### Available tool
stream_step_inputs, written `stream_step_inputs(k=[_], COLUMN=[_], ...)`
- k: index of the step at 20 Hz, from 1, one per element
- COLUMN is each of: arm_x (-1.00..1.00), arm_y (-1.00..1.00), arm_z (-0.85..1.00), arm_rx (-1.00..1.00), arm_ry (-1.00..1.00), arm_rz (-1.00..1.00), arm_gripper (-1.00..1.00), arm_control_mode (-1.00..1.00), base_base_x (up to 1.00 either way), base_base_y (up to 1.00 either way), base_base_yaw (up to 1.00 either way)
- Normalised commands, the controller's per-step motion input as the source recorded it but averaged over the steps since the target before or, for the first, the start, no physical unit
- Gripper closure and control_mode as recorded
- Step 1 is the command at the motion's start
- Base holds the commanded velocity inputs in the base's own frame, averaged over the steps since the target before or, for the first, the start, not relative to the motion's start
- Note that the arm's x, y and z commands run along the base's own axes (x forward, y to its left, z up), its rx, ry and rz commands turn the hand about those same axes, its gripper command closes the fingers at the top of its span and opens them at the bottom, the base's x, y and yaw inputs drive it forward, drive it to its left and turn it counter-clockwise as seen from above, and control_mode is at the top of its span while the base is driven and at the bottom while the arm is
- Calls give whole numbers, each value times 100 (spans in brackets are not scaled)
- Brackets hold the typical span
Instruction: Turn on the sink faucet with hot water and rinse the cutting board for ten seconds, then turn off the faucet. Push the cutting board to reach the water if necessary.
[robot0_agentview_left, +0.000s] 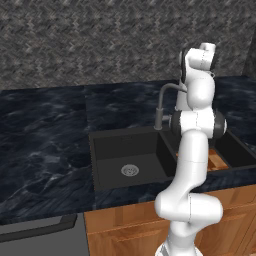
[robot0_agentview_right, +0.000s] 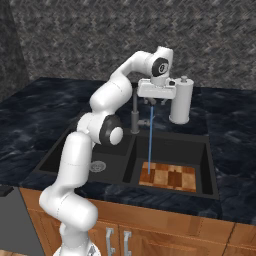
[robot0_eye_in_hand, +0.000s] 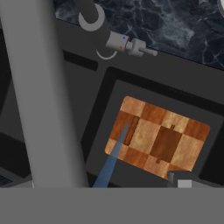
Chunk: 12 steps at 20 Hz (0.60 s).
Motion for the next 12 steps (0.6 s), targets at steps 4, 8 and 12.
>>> stream_step_inputs(k=[4,8,12], arm_x=[0,0,0], arm_y=[0,0,0], arm_z=[0,0,0], arm_rx=[0,0,0], arm_ry=[0,0,0], arm_rz=[0,0,0], arm_gripper=[-100,-100,-100], arm_control_mode=[-100,-100,-100], base_base_x=[0,0,0], base_base_y=[0,0,0], base_base_yaw=[0,0,0])
